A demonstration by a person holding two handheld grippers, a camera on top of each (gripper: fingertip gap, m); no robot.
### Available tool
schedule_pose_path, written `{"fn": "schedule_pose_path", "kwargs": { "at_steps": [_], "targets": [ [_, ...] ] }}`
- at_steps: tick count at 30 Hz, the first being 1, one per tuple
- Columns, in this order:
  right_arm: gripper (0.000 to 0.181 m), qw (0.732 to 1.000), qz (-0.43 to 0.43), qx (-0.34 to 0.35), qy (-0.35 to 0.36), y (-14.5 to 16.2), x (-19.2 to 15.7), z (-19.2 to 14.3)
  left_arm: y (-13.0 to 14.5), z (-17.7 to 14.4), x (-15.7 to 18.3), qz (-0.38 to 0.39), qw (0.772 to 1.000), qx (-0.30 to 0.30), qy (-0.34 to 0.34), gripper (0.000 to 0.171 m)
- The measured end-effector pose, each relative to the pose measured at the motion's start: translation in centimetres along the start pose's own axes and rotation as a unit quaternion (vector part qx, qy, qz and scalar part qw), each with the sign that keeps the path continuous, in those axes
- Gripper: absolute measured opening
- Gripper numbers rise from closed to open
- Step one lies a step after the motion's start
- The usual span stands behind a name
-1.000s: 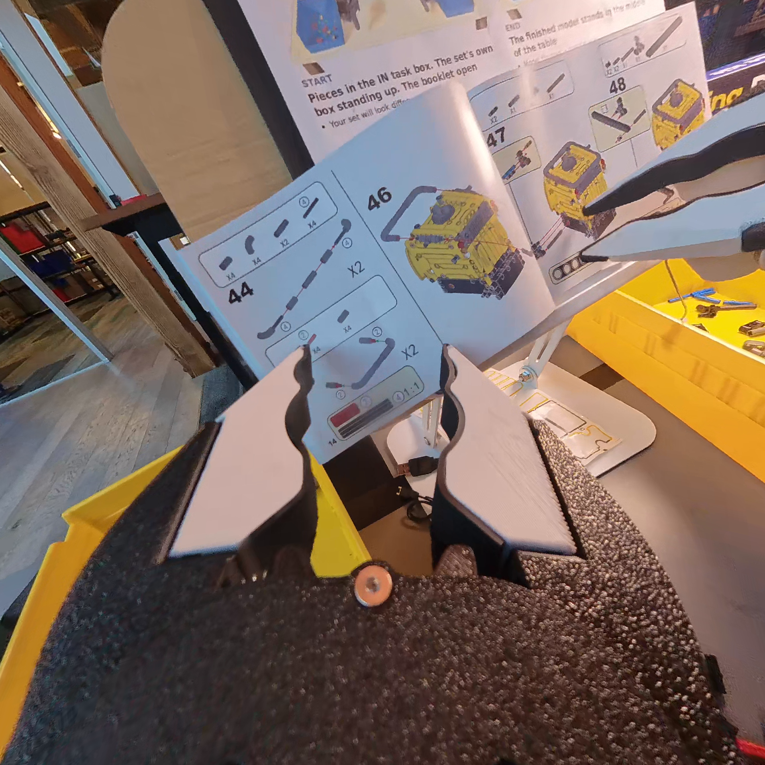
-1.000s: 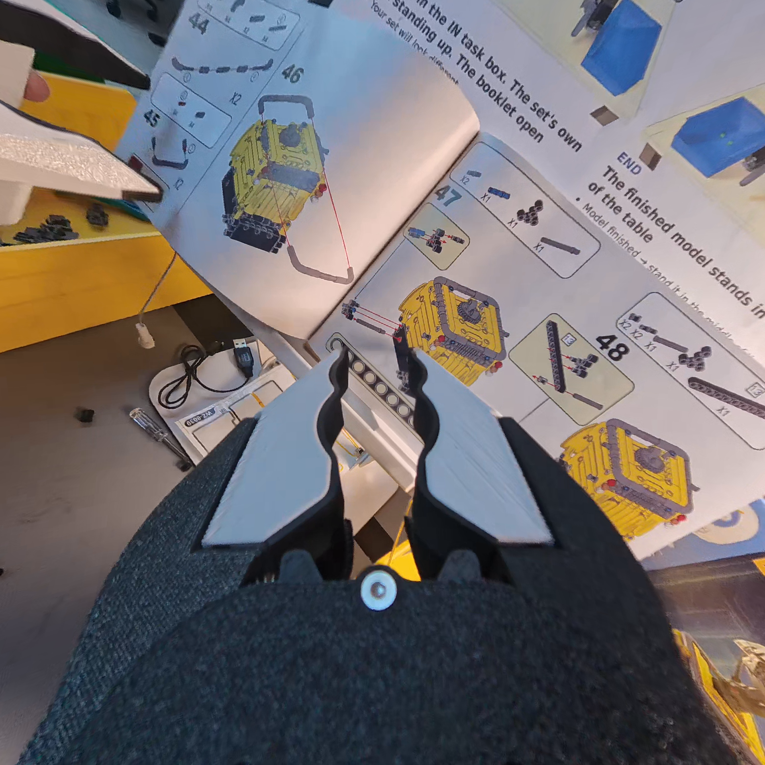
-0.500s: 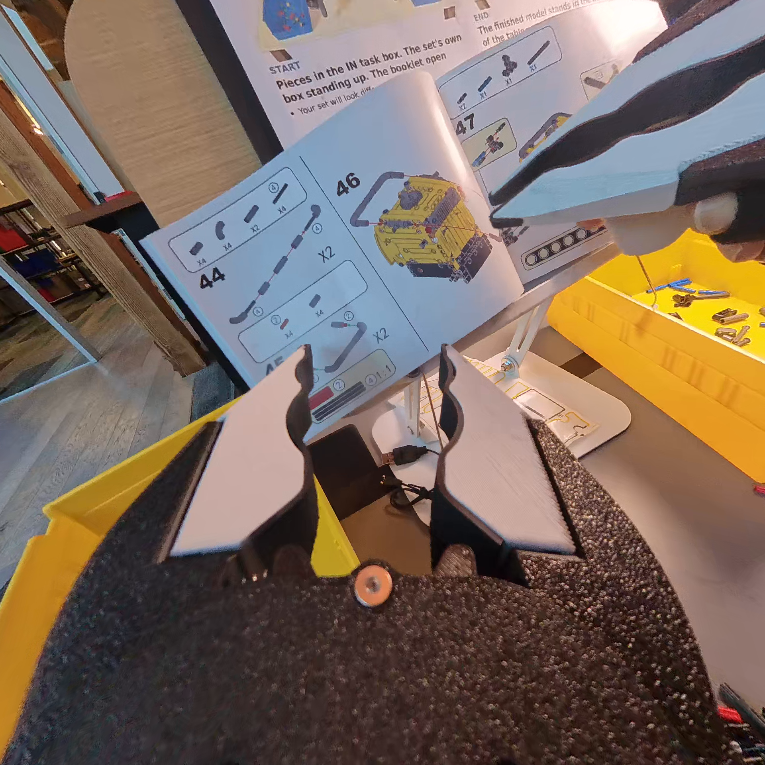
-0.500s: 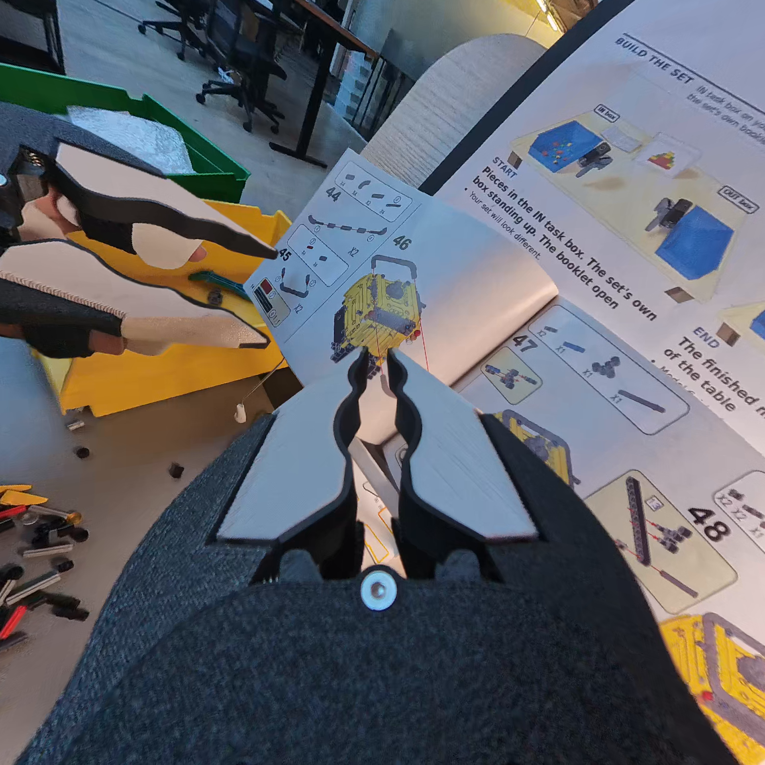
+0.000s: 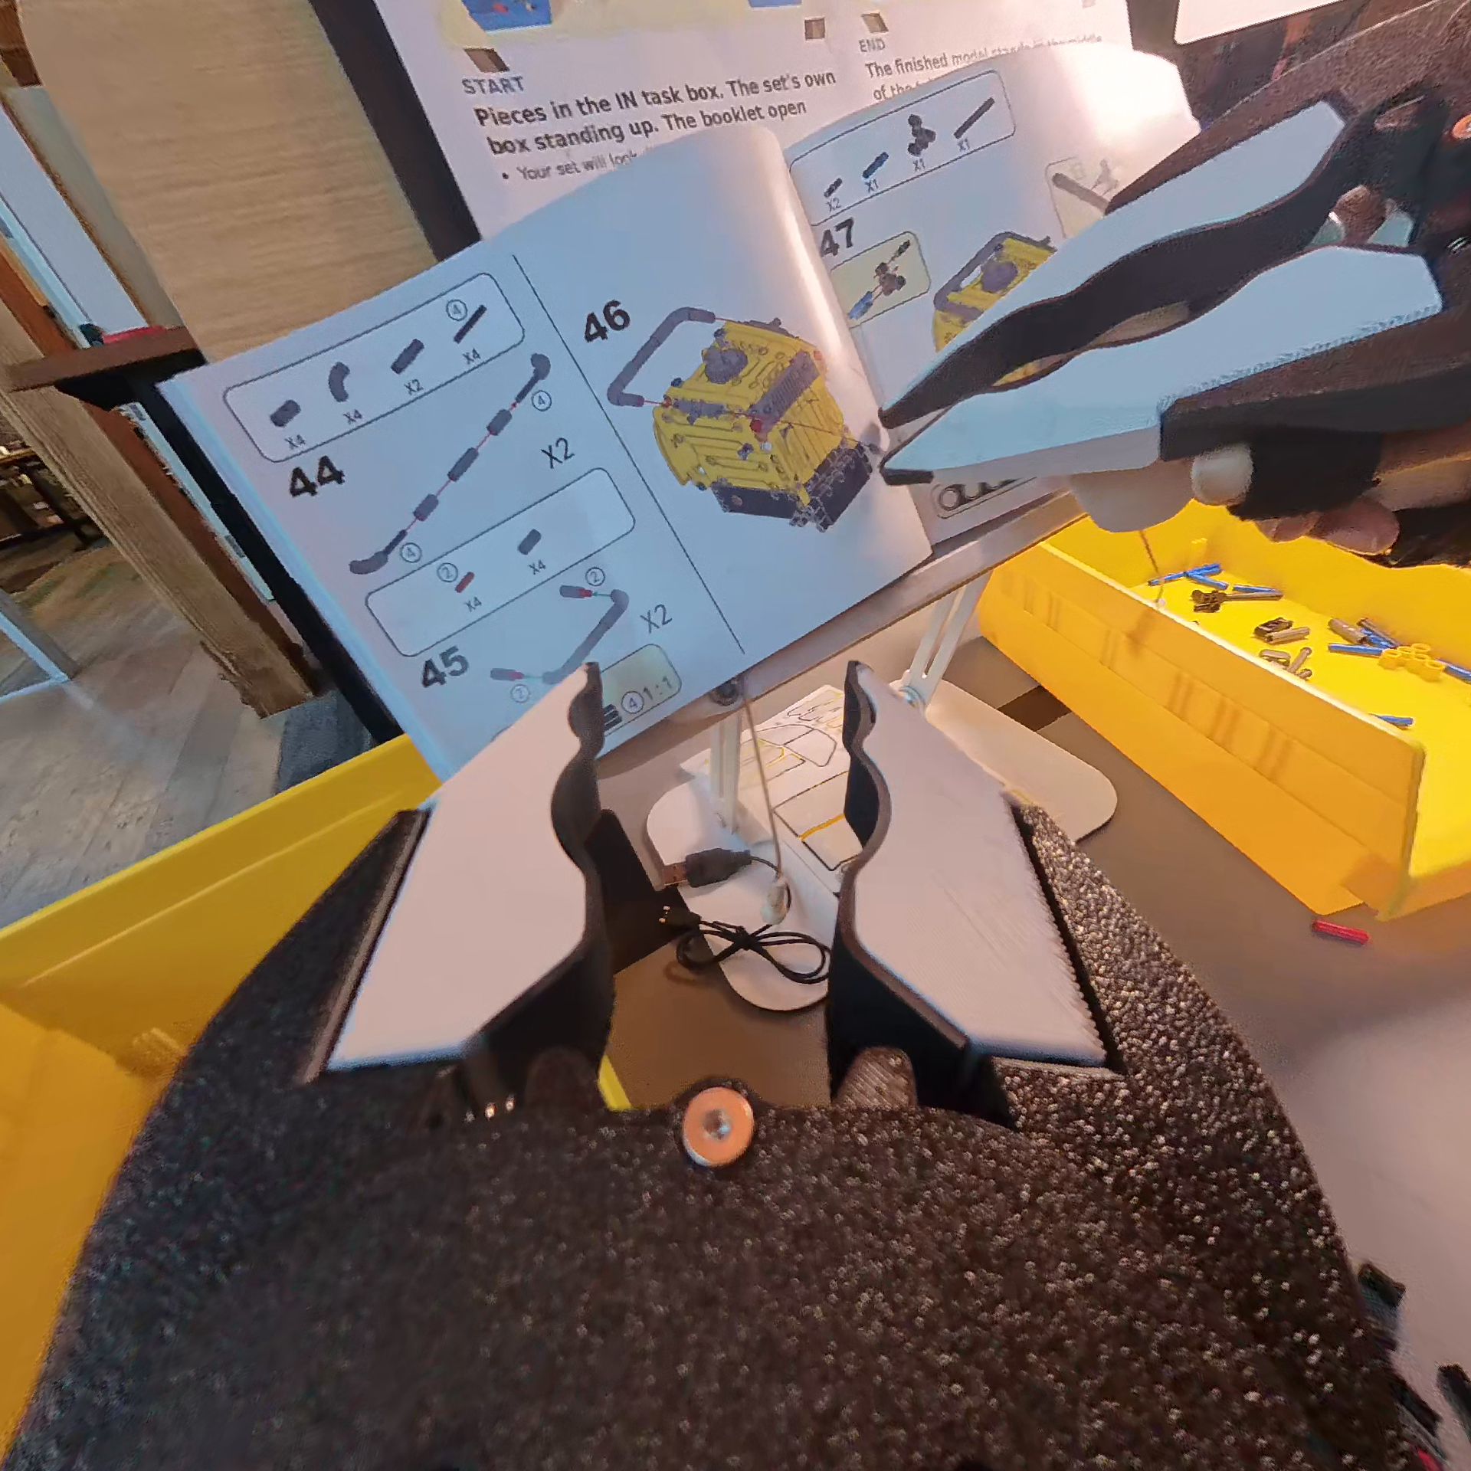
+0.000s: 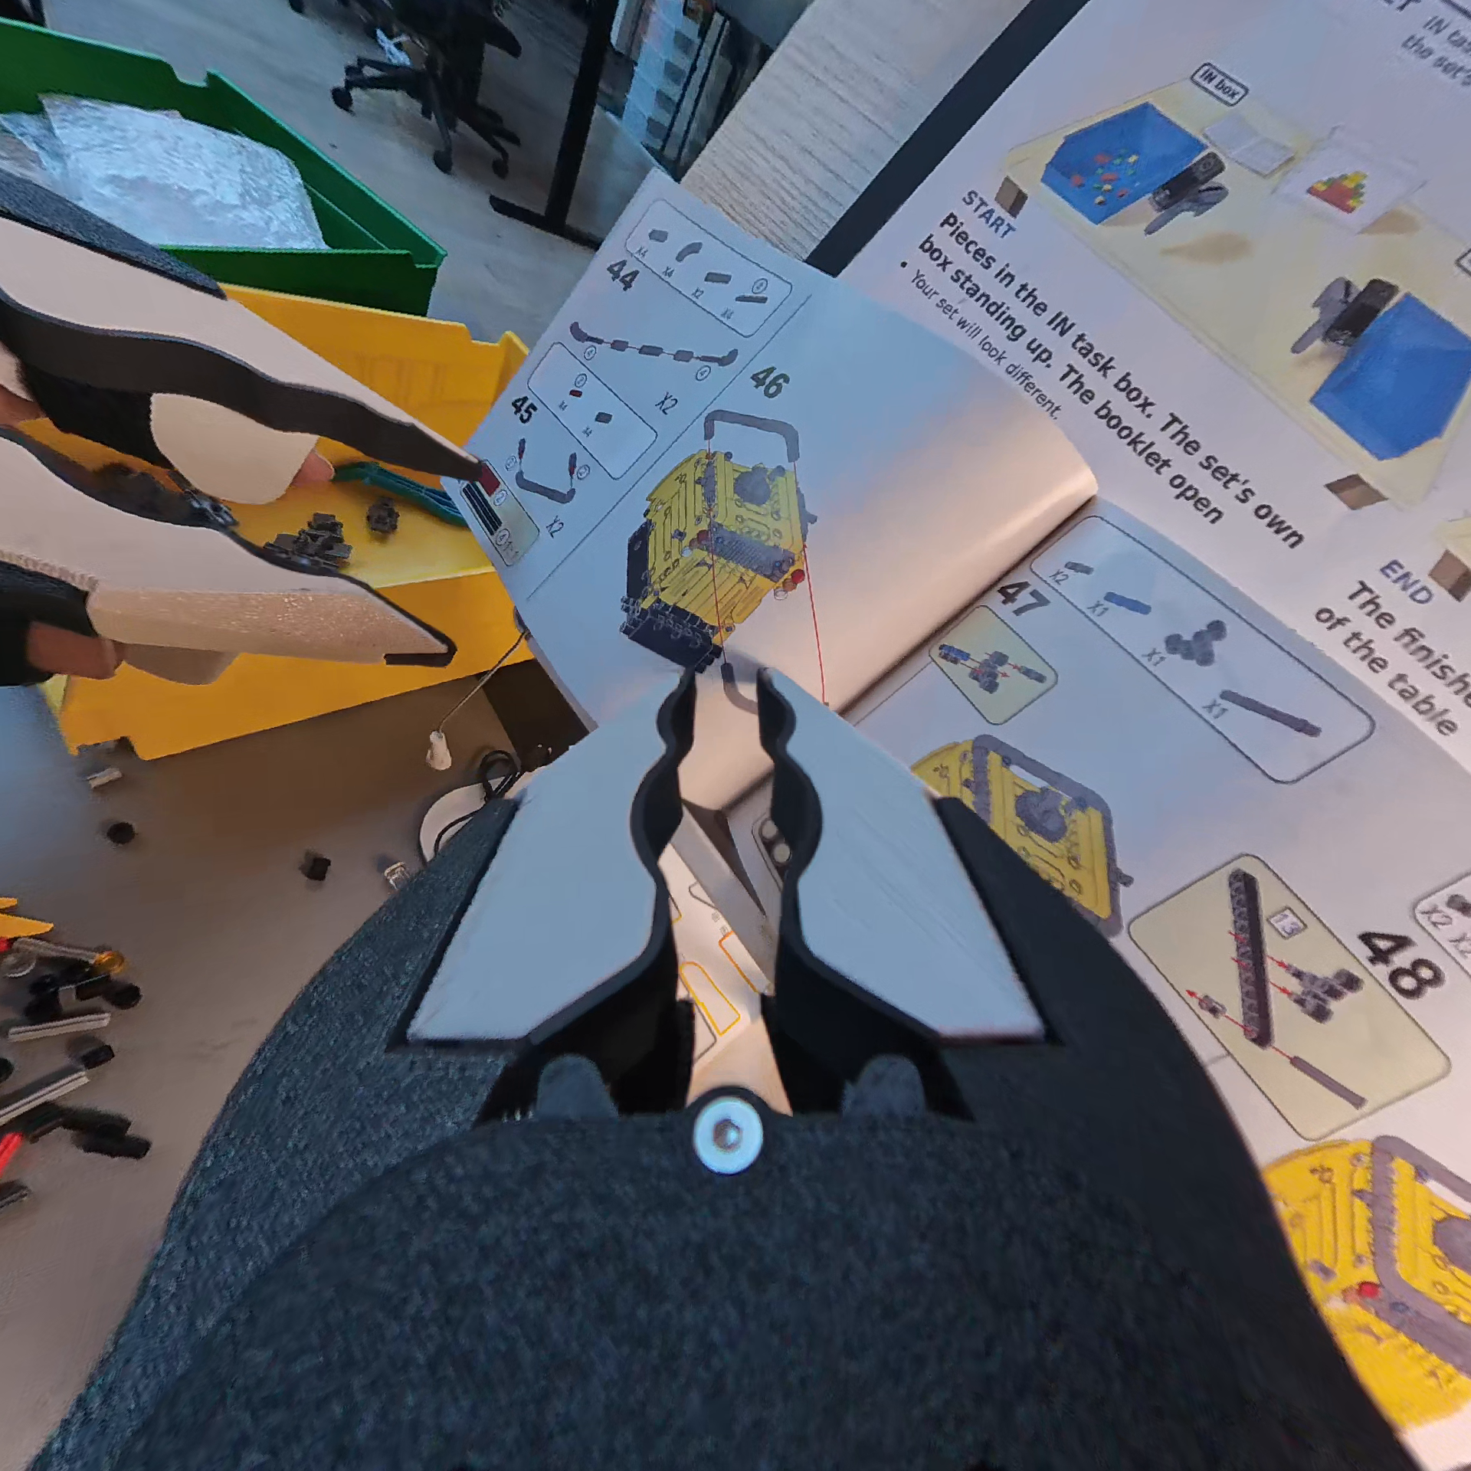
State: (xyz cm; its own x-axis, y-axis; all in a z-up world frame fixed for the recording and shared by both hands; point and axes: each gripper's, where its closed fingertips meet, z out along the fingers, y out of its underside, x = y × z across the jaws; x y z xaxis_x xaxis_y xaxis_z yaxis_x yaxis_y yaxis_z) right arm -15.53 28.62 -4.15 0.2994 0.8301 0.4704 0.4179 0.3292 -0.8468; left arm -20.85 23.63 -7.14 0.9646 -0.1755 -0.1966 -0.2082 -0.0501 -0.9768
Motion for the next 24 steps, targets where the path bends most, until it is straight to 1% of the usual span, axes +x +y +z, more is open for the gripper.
{"fn": "schedule_pose_path", "kwargs": {
  "at_steps": [4, 8, 10, 12, 18, 21, 24],
  "targets": [
    [0.014, 1.000, 0.001, -0.005, 0.006, 1.1, 0.4, -1.5, -0.4, 0.0, 2.6, 0.002, 0.999, 0.003, 0.041, 0.058],
    [0.014, 1.000, 0.004, -0.014, 0.008, 2.6, 1.6, -3.7, -1.4, 0.3, 5.1, 0.010, 0.997, 0.005, 0.079, 0.049],
    [0.014, 0.999, 0.006, -0.031, -0.003, 3.7, 2.2, -4.8, -2.0, 0.7, 6.1, 0.011, 0.996, 0.006, 0.092, 0.048],
    [0.014, 0.999, 0.014, -0.045, 0.001, 4.9, 3.1, -5.9, -2.7, 1.3, 6.9, 0.016, 0.995, 0.007, 0.099, 0.048],
    [0.014, 0.997, 0.021, -0.075, 0.022, 7.8, 4.9, -8.1, -4.4, 3.9, 9.1, 0.044, 0.993, 0.001, 0.105, 0.046],
    [0.015, 0.994, 0.018, -0.106, 0.029, 9.4, 5.4, -8.5, -5.6, 5.8, 10.2, 0.081, 0.991, -0.017, 0.105, 0.042],
    [0.016, 0.990, 0.018, -0.135, 0.036, 10.8, 5.5, -8.7, -6.1, 7.7, 10.9, 0.125, 0.986, -0.052, 0.099, 0.041]
  ]
}}
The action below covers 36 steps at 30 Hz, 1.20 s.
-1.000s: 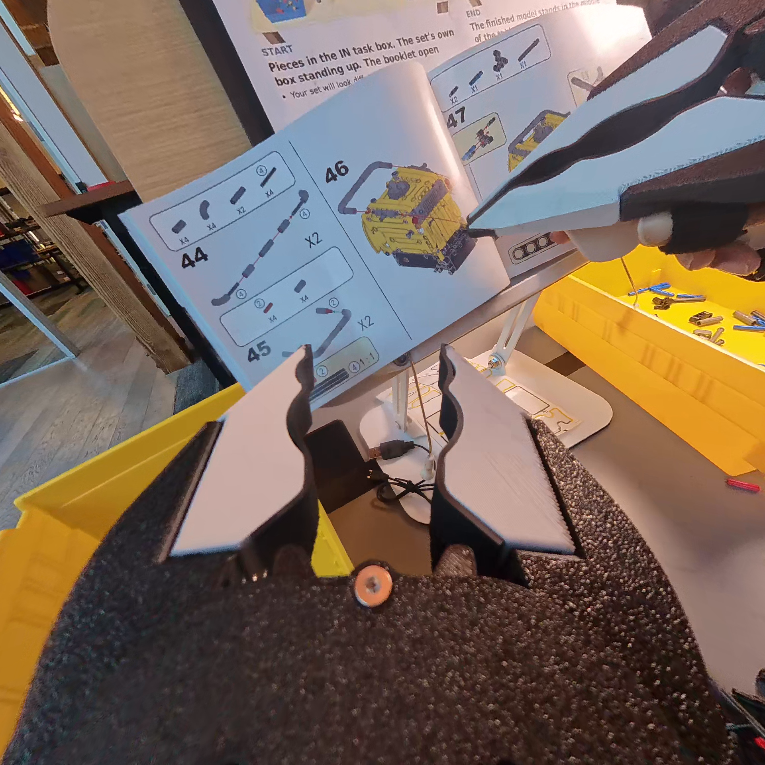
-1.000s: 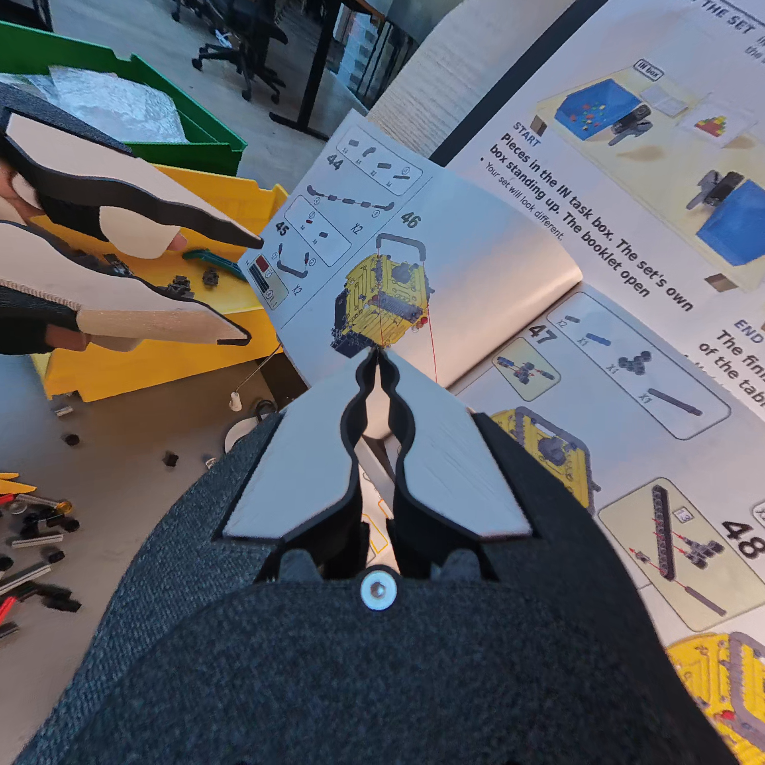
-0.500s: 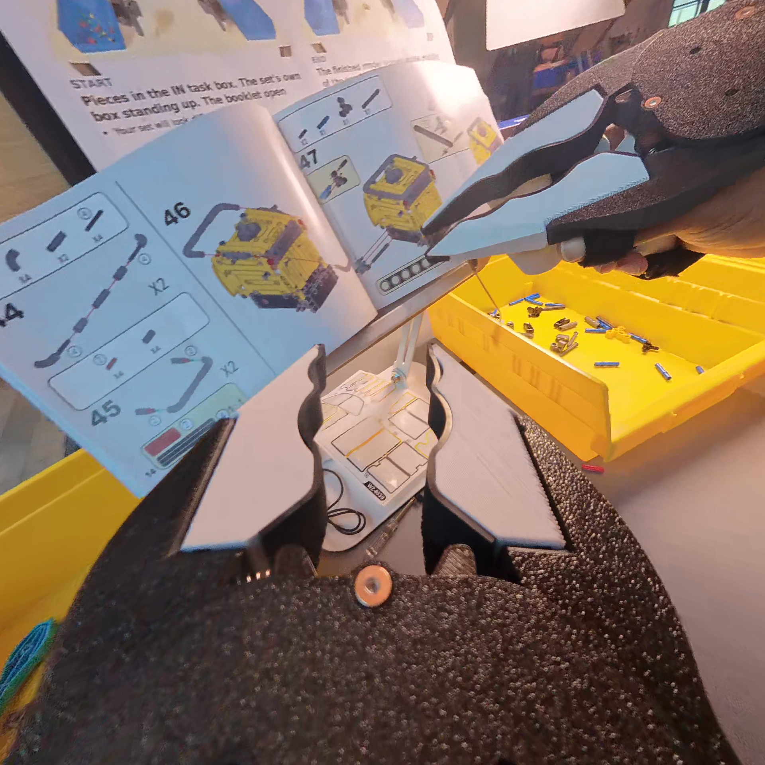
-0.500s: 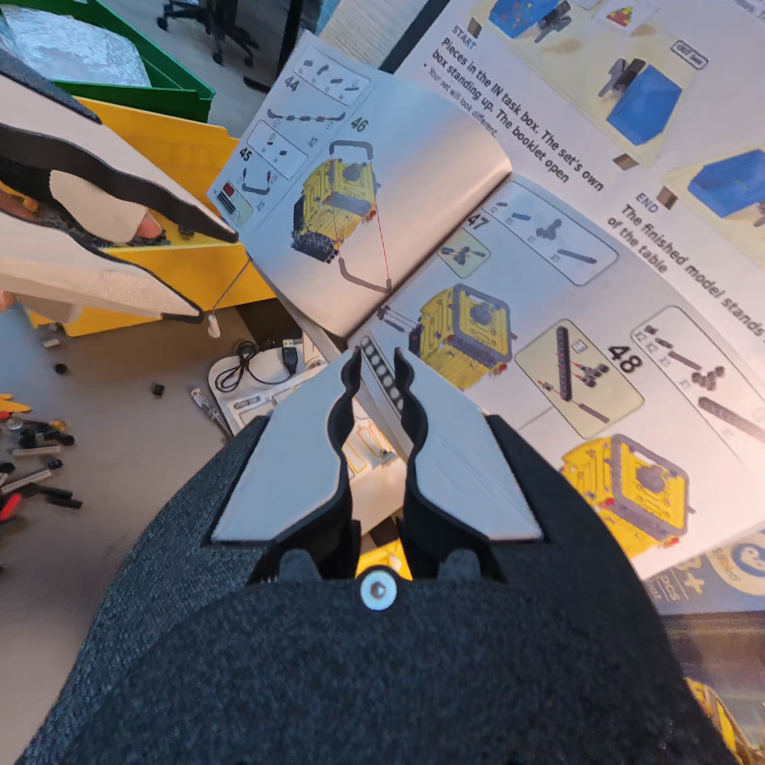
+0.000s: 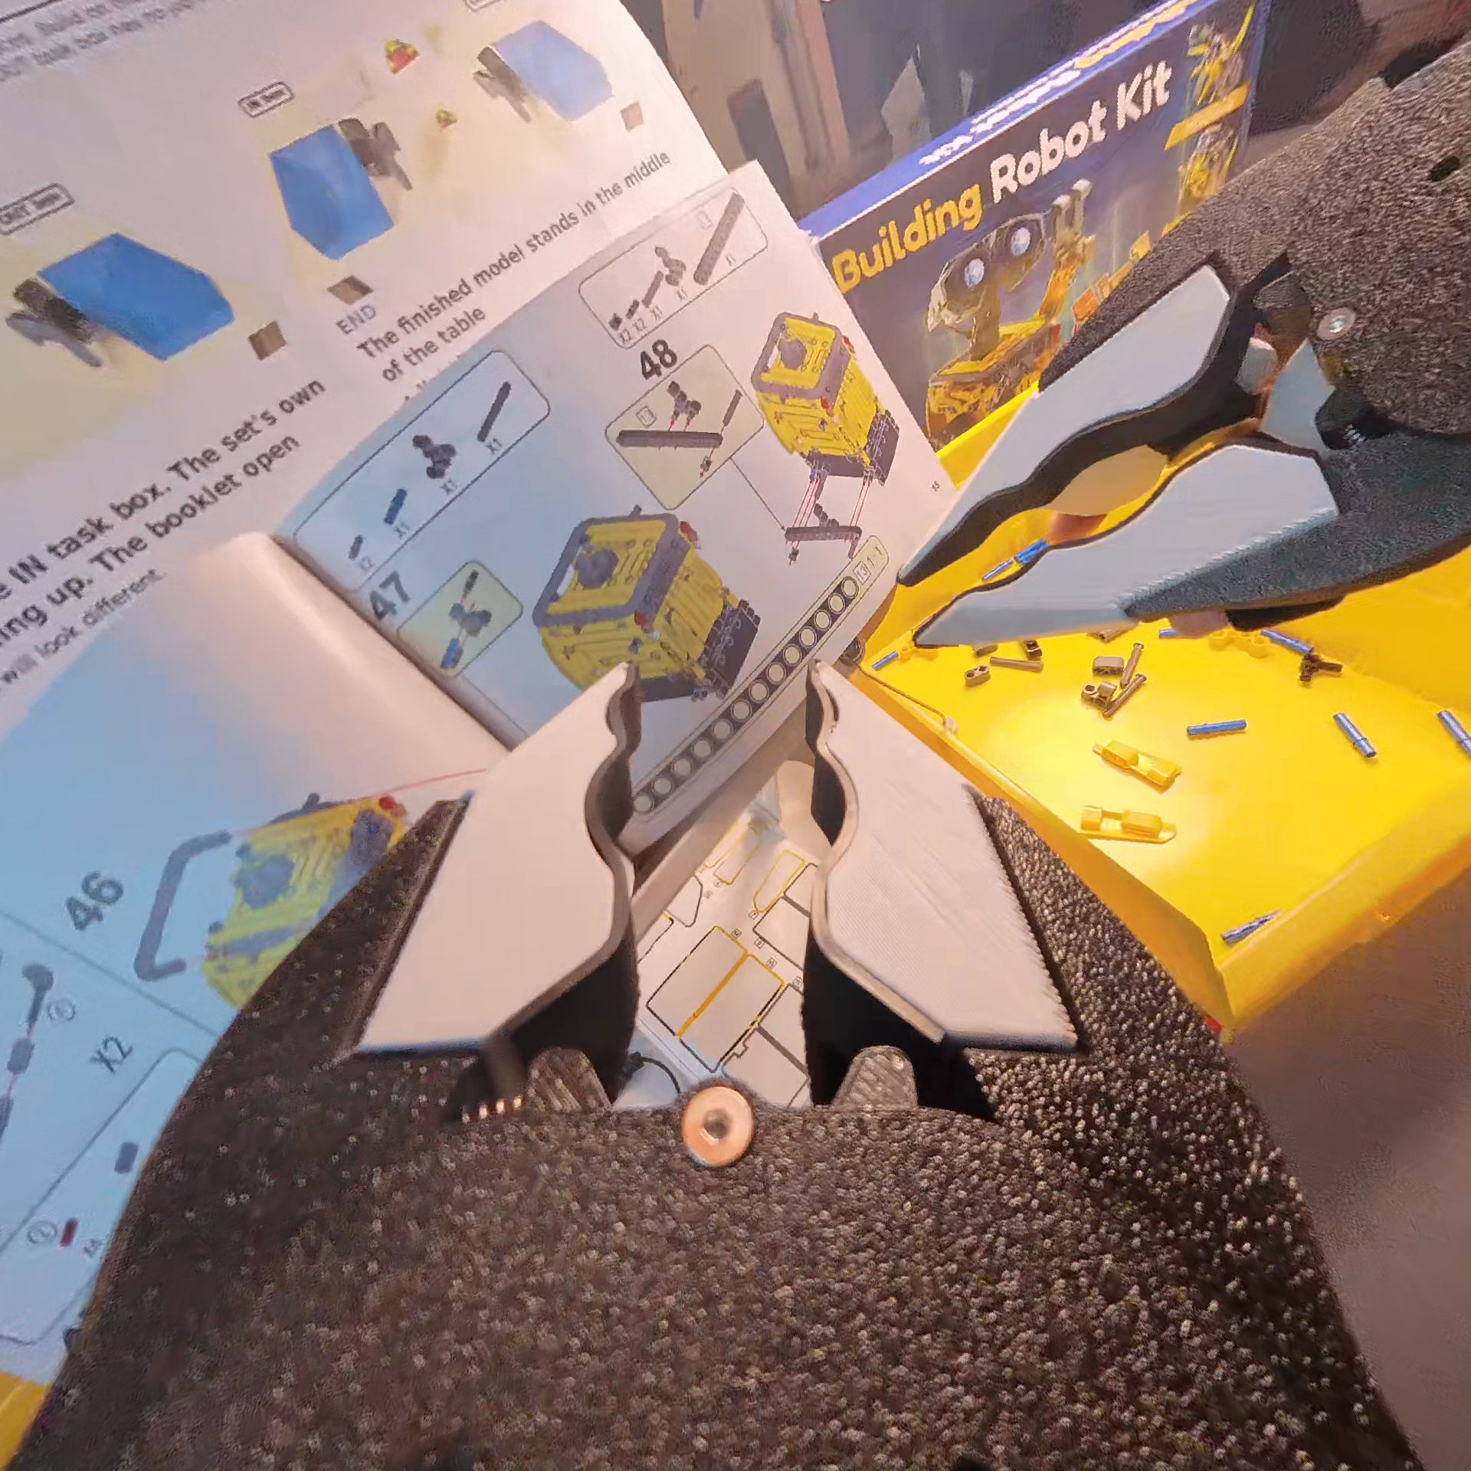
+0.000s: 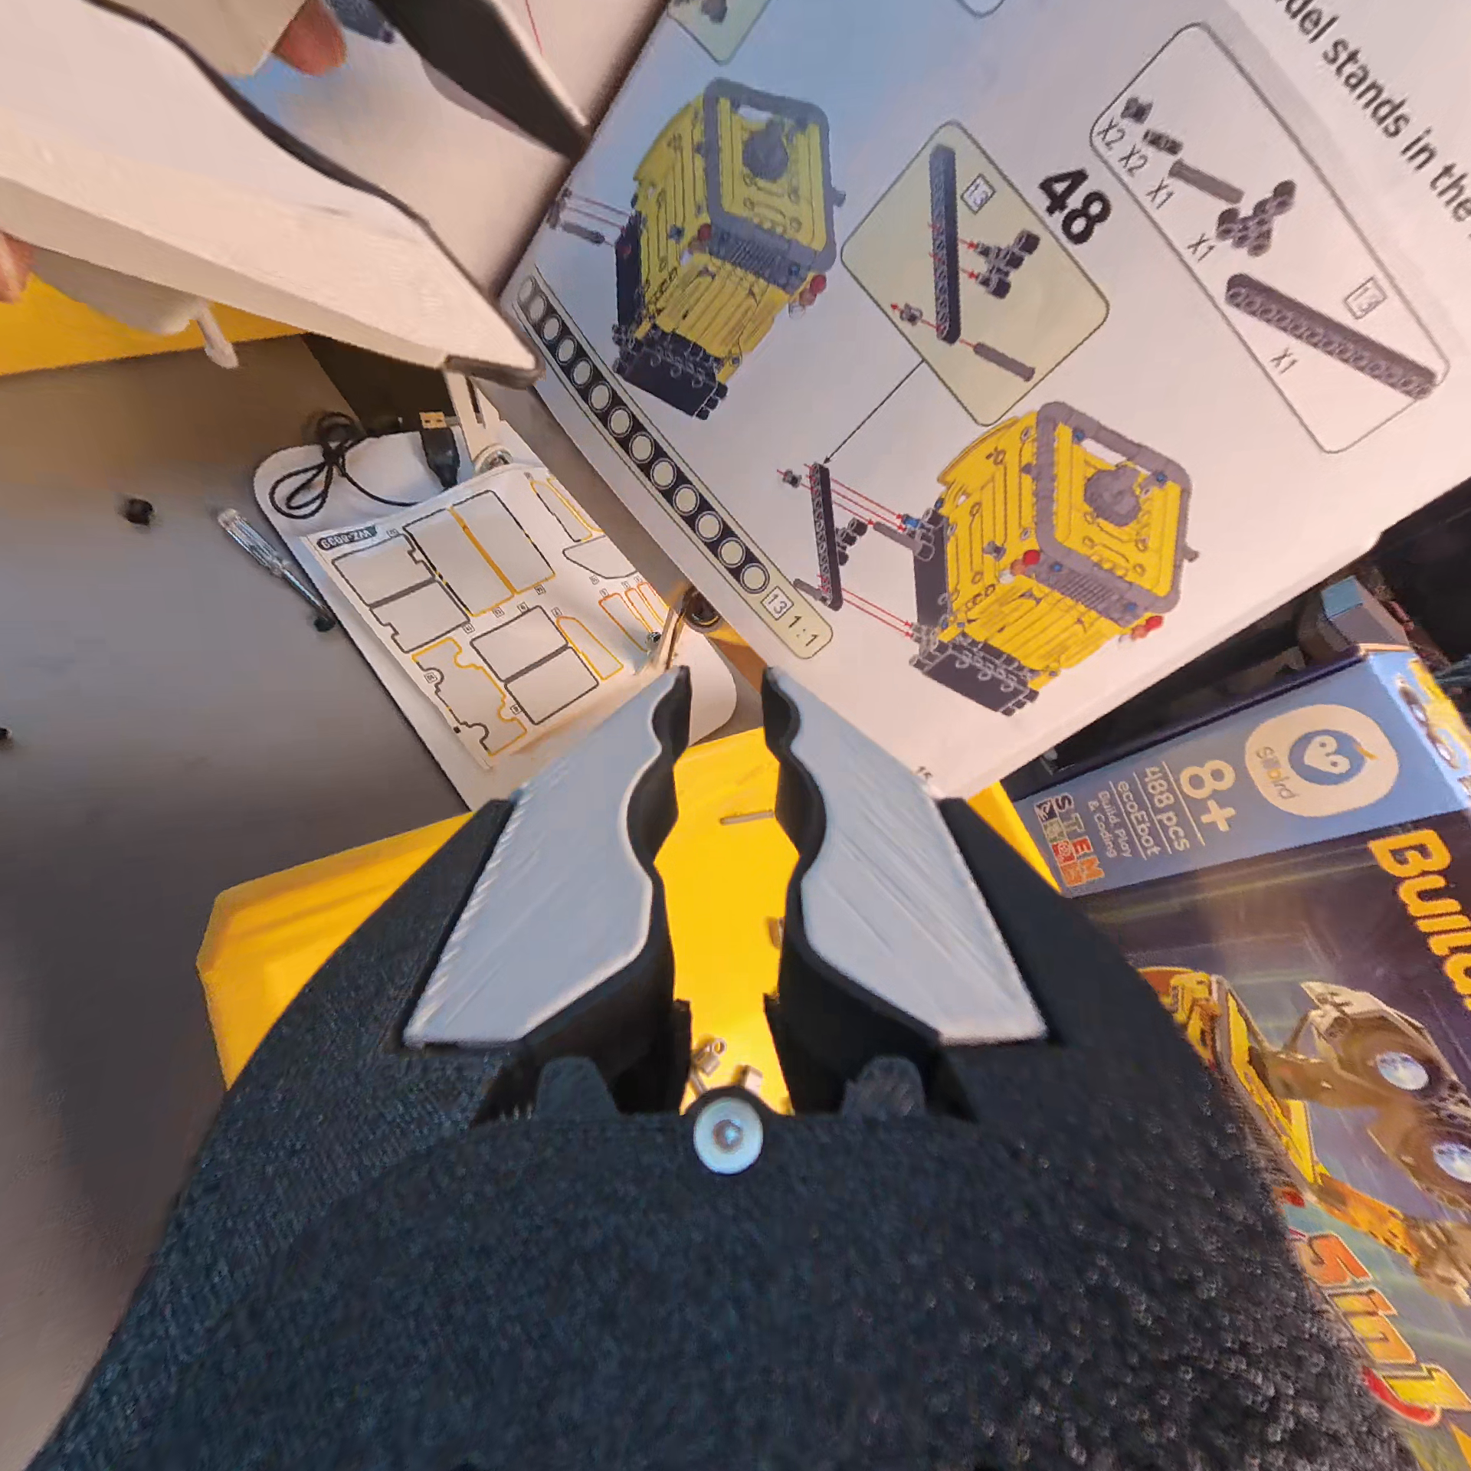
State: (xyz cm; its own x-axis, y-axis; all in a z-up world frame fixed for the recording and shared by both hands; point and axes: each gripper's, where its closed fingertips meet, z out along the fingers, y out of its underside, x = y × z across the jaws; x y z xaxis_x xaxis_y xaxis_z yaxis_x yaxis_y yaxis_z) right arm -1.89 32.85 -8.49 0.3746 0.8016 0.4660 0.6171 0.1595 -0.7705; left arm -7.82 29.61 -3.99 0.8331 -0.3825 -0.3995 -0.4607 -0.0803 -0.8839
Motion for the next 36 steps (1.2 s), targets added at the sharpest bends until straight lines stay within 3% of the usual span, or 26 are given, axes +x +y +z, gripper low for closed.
{"fn": "schedule_pose_path", "kwargs": {
  "at_steps": [5, 10, 14, 17, 23, 28, 33, 36],
  "targets": [
    [0.016, 1.000, -0.007, -0.009, -0.009, 0.7, -0.9, 0.3, 0.2, 1.9, 0.0, 0.027, 0.999, -0.044, -0.010, 0.040],
    [0.016, 1.000, -0.007, -0.015, -0.022, 0.7, -2.3, 0.9, 0.6, 1.7, -0.3, 0.024, 0.999, -0.040, -0.013, 0.039],
    [0.016, 0.997, -0.019, 0.055, -0.042, -2.9, -4.2, -0.3, 1.8, 1.7, -1.1, 0.024, 0.998, -0.056, -0.010, 0.039],
    [0.016, 0.992, 0.053, 0.111, -0.035, -6.1, -3.3, -0.9, 2.3, 2.3, -1.4, 0.027, 0.997, -0.065, -0.009, 0.038],
    [0.031, 0.997, 0.073, 0.016, 0.030, -2.6, 0.6, 2.4, 2.5, 2.1, -1.0, 0.034, 0.997, -0.070, 0.003, 0.039],
    [0.024, 0.995, 0.093, 0.025, 0.023, -2.6, 1.1, 2.4, 2.8, 0.7, -1.4, 0.041, 0.998, -0.055, -0.001, 0.040],
    [0.040, 0.994, 0.107, 0.012, 0.015, -2.6, 0.7, 2.1, 3.4, -3.6, -4.3, -0.022, 0.998, -0.003, -0.059, 0.043],
    [0.045, 0.995, 0.103, 0.013, 0.014, -2.9, 0.4, 1.9, 4.9, -6.7, -8.4, -0.110, 0.985, 0.029, -0.130, 0.073]
  ]
}}
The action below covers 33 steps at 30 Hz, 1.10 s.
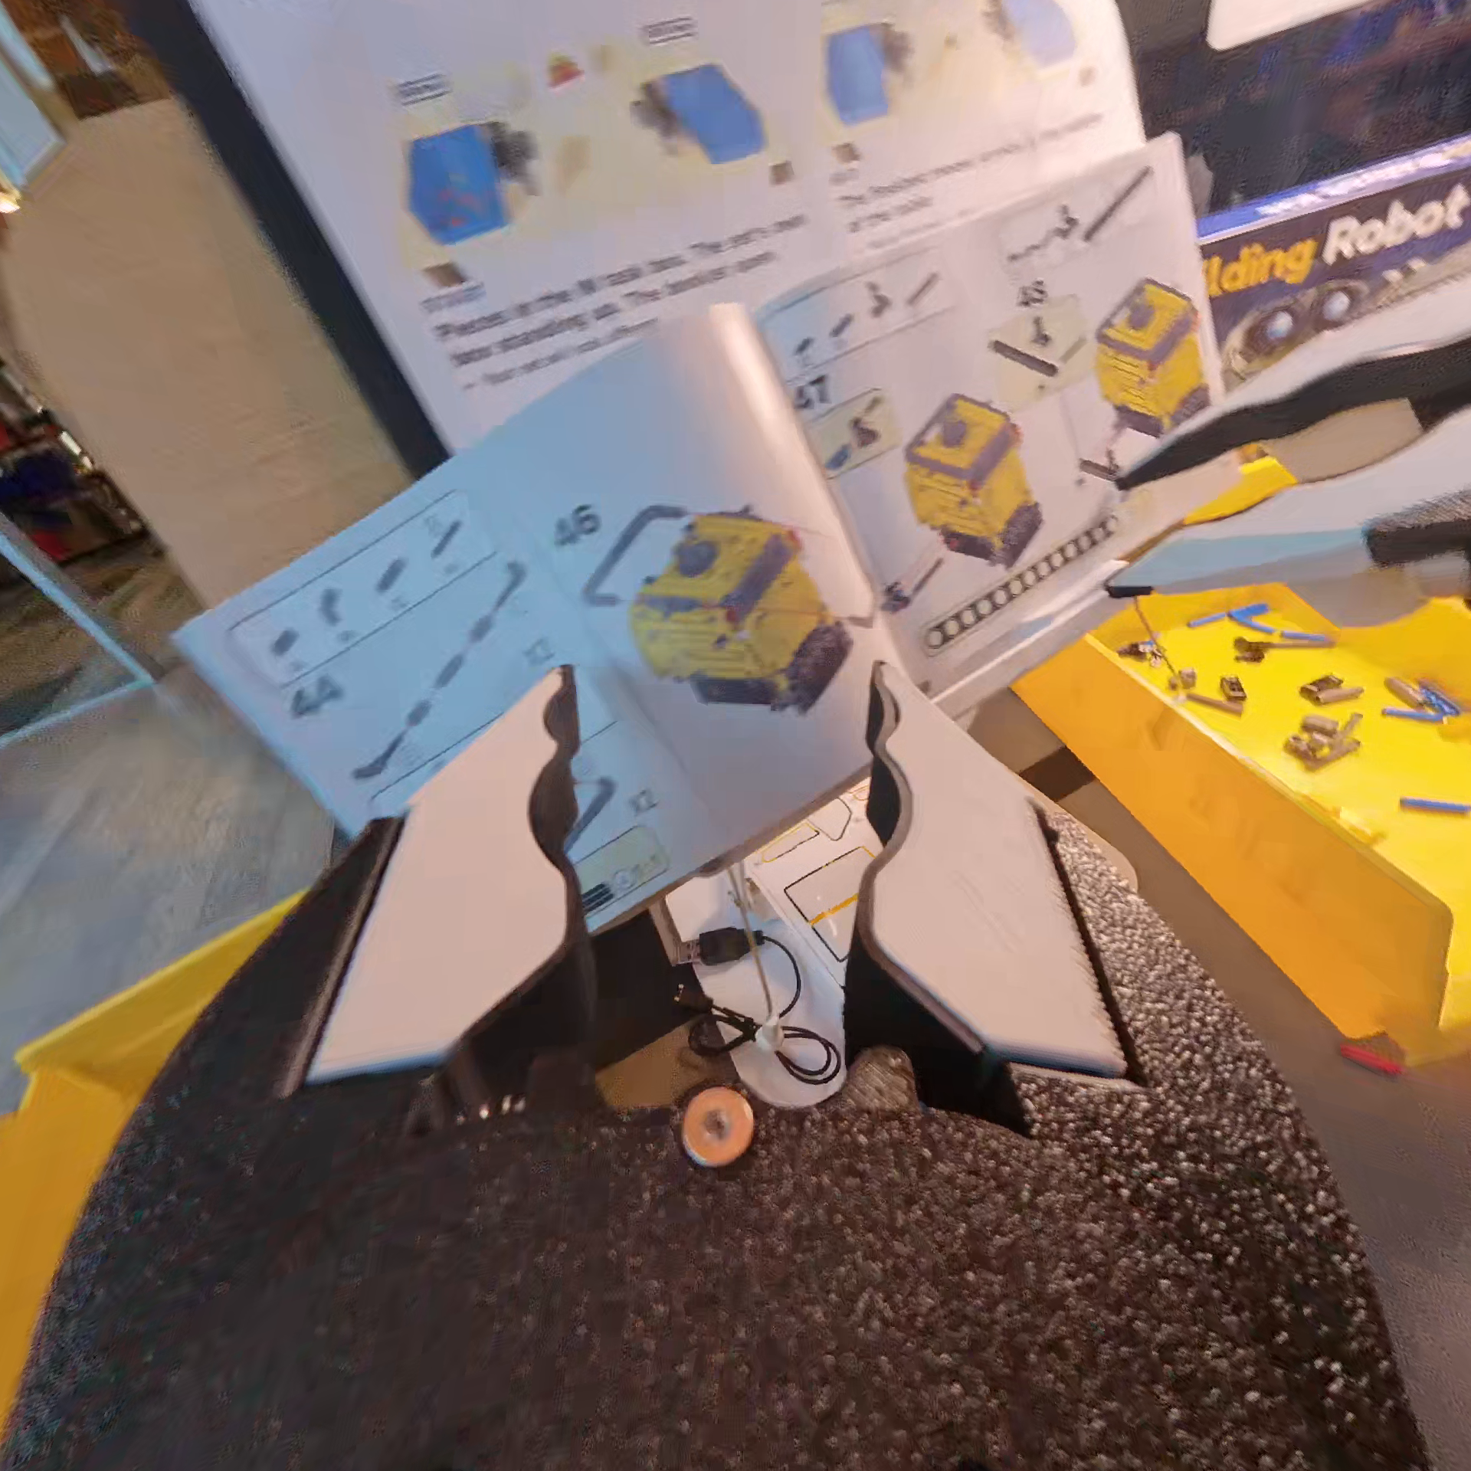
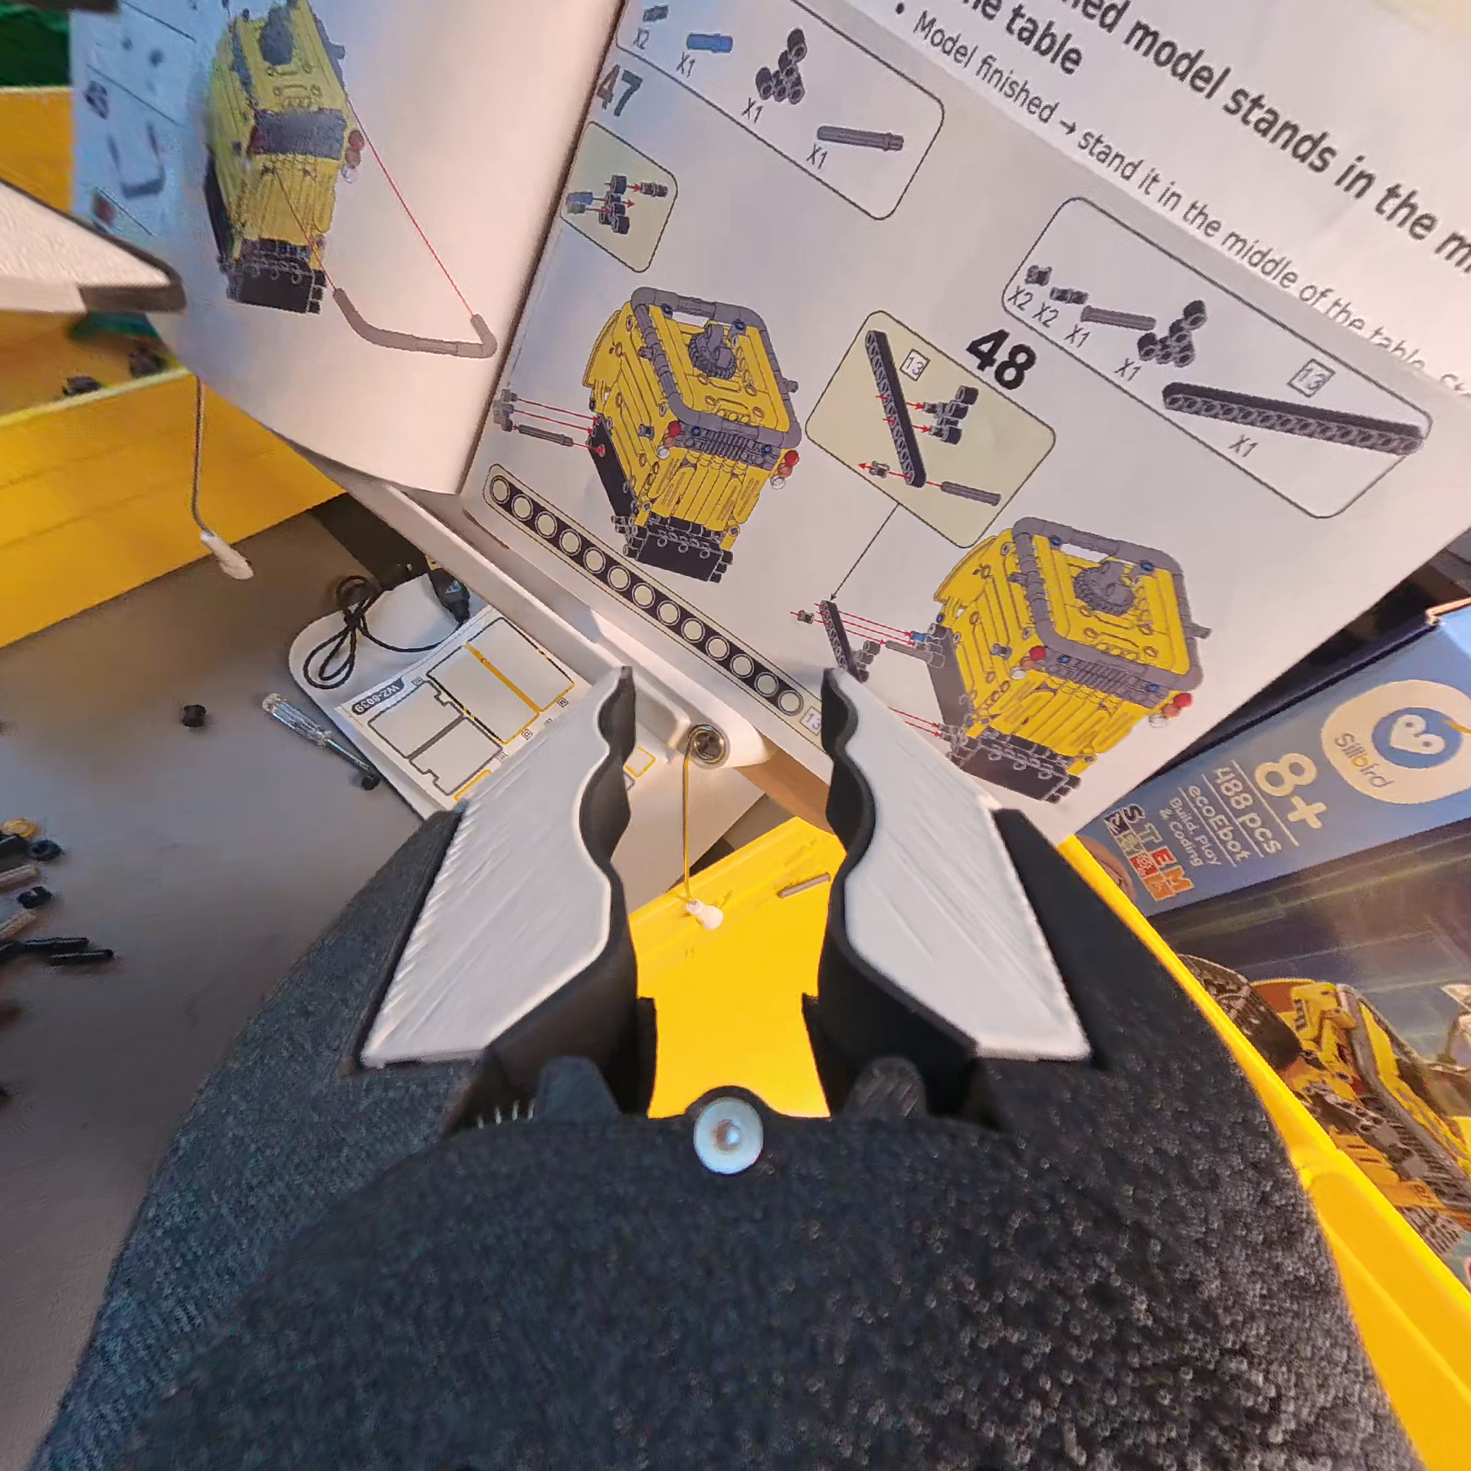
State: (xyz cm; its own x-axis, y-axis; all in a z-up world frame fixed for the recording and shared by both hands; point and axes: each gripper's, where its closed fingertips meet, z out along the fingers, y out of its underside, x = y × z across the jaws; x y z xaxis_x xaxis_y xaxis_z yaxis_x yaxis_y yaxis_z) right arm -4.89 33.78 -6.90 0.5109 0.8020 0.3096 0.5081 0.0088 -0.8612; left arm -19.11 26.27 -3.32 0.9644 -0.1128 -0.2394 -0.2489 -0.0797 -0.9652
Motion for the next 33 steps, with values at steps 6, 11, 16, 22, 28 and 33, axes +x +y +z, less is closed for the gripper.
{"fn": "schedule_pose_path", "kwargs": {
  "at_steps": [6, 11, 16, 22, 28, 33],
  "targets": [
    [0.053, 1.000, -0.009, 0.005, 0.002, -1.6, -1.4, 0.4, 3.1, 0.5, -2.4, -0.058, 0.998, -0.027, -0.011, 0.094],
    [0.065, 0.999, -0.010, 0.034, -0.019, -3.7, -3.3, -0.1, 3.2, 1.0, -2.1, -0.069, 0.997, -0.019, -0.002, 0.070],
    [0.074, 0.996, -0.054, 0.052, -0.037, -5.3, -5.6, -0.1, 3.0, 1.2, -1.9, -0.083, 0.996, -0.016, 0.009, 0.036],
    [0.075, 0.993, -0.091, 0.060, -0.038, -7.4, -7.9, 1.8, 2.9, 1.4, -1.7, -0.084, 0.996, -0.022, 0.024, 0.026],
    [0.083, 0.989, -0.133, 0.055, 0.029, -9.4, -7.6, 5.2, 2.6, 0.5, -1.7, -0.094, 0.995, -0.012, 0.034, 0.026],
    [0.059, 0.988, -0.128, 0.073, 0.052, -9.7, -6.7, 5.0, 2.7, -0.9, -3.6, -0.090, 0.996, 0.000, 0.012, 0.043]
  ]
}}
